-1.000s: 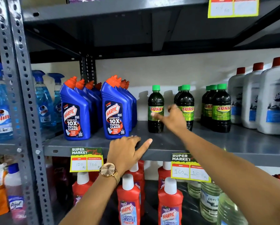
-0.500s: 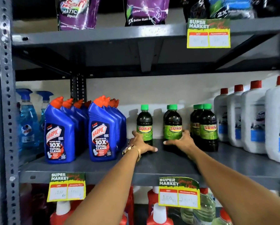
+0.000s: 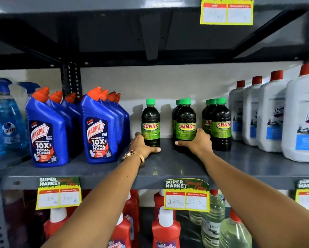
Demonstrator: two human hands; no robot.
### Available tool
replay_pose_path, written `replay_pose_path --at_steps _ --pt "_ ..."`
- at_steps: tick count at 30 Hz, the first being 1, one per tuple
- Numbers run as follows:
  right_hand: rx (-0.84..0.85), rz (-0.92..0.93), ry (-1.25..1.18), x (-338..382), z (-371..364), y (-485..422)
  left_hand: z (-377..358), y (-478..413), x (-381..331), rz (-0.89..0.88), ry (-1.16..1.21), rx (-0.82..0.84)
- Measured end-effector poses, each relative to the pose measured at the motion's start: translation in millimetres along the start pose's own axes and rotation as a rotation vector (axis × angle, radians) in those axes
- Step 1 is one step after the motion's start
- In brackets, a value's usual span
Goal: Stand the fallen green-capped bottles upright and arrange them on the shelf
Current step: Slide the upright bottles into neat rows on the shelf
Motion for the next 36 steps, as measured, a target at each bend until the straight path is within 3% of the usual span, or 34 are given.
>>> replay_pose_path --at_steps 36 --pt "0.081 0.081 0.033 3.8 -16.2 -1.7 -1.2 9.9 -14.3 0.012 -0.033 0.04"
Point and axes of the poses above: each hand's wrist, its own y-axis away from the middle knuckle, its own z-axis out of the back of the hand, x = y × z, the point moved 9 cm from there along -y, towards the middle knuckle, and after that the axes turned 10 degrees about -z, right-handed, at the moved point
